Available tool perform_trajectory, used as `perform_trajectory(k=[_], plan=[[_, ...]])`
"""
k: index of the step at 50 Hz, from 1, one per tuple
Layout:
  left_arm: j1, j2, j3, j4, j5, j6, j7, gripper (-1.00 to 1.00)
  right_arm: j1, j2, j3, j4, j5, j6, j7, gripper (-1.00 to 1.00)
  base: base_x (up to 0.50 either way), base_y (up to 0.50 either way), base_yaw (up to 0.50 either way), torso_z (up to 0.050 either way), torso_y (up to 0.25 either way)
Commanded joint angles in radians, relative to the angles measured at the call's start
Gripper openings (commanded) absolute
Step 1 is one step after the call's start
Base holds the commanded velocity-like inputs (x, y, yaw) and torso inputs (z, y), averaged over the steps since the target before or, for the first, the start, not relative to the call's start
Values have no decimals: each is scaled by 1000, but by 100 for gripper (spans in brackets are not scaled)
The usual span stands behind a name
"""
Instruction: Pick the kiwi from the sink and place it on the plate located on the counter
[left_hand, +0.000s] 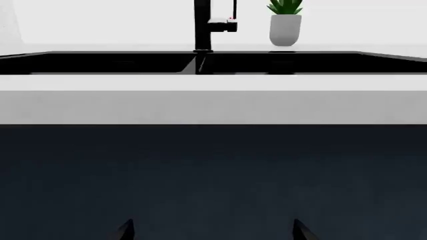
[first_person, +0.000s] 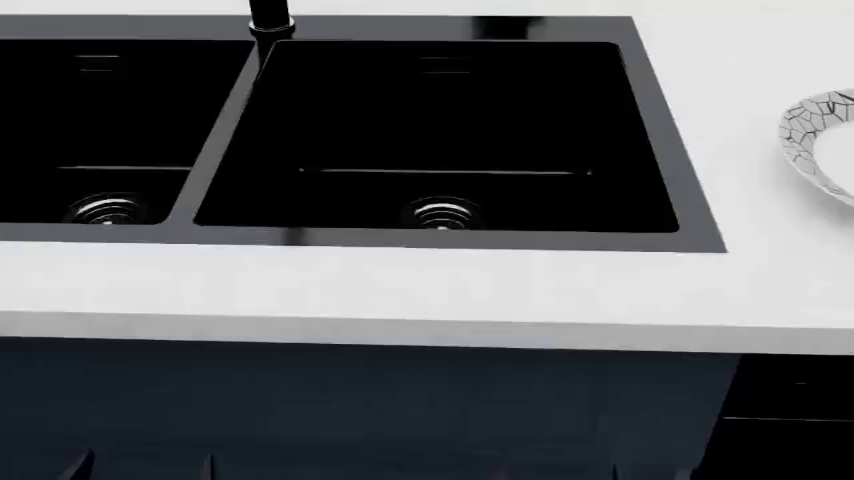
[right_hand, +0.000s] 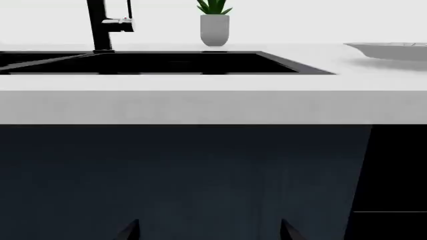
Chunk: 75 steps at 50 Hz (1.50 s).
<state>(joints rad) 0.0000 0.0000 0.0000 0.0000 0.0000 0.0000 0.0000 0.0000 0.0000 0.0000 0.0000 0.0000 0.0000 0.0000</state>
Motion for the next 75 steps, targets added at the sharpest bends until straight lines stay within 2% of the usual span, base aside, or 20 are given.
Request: perform_trajectory(k=[1, 14, 33, 37, 53, 64, 75], plan=[[0, -10, 11, 0, 0, 0, -11, 100, 0, 9, -13, 0, 0, 0, 13, 100, 0, 0, 0, 0, 0], [6, -52, 58, -4, -42, 39, -44, 100, 6, 49, -61, -24, 16, 19, 76, 100, 0, 0, 0, 4, 64], [27, -90, 106, 101, -14, 16, -86, 100, 5, 90, -96, -97, -18, 92, 143, 100, 0, 0, 0, 43, 164], [31, -96, 111, 122, -17, 8, -91, 100, -3, 88, -94, -131, -74, 113, 209, 100, 0, 455, 0, 48, 142], [37, -118, 130, 180, -29, -10, -111, 100, -18, 112, -116, -224, -30, 156, 196, 100, 0, 500, 0, 47, 141], [30, -132, 138, 249, -42, -65, -124, 100, -37, 128, -141, -385, -29, 272, 196, 100, 0, 500, 0, 47, 141], [28, -148, 136, 319, -62, -132, -136, 100, -32, 139, -156, -417, -26, 302, 203, 100, 0, 500, 0, 47, 142]])
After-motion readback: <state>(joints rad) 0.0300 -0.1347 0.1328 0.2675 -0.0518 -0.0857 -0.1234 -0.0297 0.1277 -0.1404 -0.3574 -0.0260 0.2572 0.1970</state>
